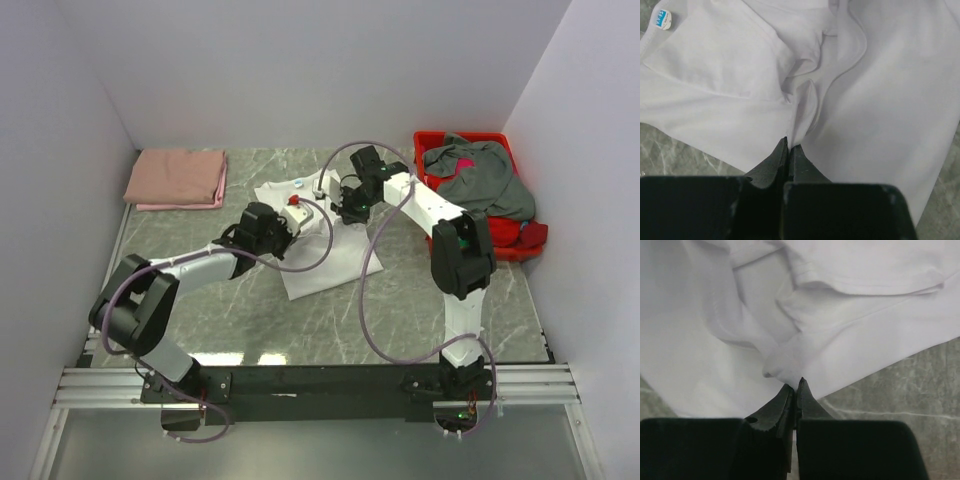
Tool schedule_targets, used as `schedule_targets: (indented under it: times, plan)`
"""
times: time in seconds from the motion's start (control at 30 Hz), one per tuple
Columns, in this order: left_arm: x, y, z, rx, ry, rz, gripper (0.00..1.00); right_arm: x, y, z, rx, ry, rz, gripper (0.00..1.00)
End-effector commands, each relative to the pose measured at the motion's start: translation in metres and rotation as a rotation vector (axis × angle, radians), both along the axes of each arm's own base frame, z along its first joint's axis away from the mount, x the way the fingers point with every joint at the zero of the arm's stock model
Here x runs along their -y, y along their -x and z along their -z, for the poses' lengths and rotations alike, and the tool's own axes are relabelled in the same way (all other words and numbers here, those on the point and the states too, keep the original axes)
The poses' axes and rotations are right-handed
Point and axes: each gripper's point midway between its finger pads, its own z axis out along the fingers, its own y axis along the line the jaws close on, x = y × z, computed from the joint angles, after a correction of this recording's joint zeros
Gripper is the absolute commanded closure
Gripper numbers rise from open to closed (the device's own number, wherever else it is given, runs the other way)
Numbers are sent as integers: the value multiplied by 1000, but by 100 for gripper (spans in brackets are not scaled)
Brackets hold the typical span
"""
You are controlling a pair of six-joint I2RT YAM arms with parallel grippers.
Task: Fold and stack the t-shirts
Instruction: Fold the tshirt
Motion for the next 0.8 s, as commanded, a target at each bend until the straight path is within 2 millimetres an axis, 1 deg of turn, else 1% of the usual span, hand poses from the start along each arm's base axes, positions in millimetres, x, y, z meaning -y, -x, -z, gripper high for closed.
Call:
schedule_targets:
  times: [0.0, 0.07, 0.17, 0.2, 0.47, 0.57, 0.77]
  plan:
    - [12, -15, -15, 18, 25, 66, 100, -5, -27, -8, 27, -16, 80, 100]
    - [11, -19, -15, 10, 27, 66, 100, -8, -32, -5, 25, -17, 89, 100]
    - [9, -26, -13, -12, 28, 54, 100, -11, -41, -7, 37, -21, 102, 100]
    - [7, -27, -12, -15, 22, 47, 100, -11, -42, -4, 29, -16, 107, 100]
    - [-2, -36, -6, -52, -1, 20, 100, -14, -60, -4, 54, -17, 158, 100]
    - [-4, -42, -4, -58, -9, 15, 100, -15, -65, -5, 59, -20, 173, 100]
    - [-9, -51, 3, -84, -19, 3, 100, -16, -73, 1, 50, -11, 195, 100]
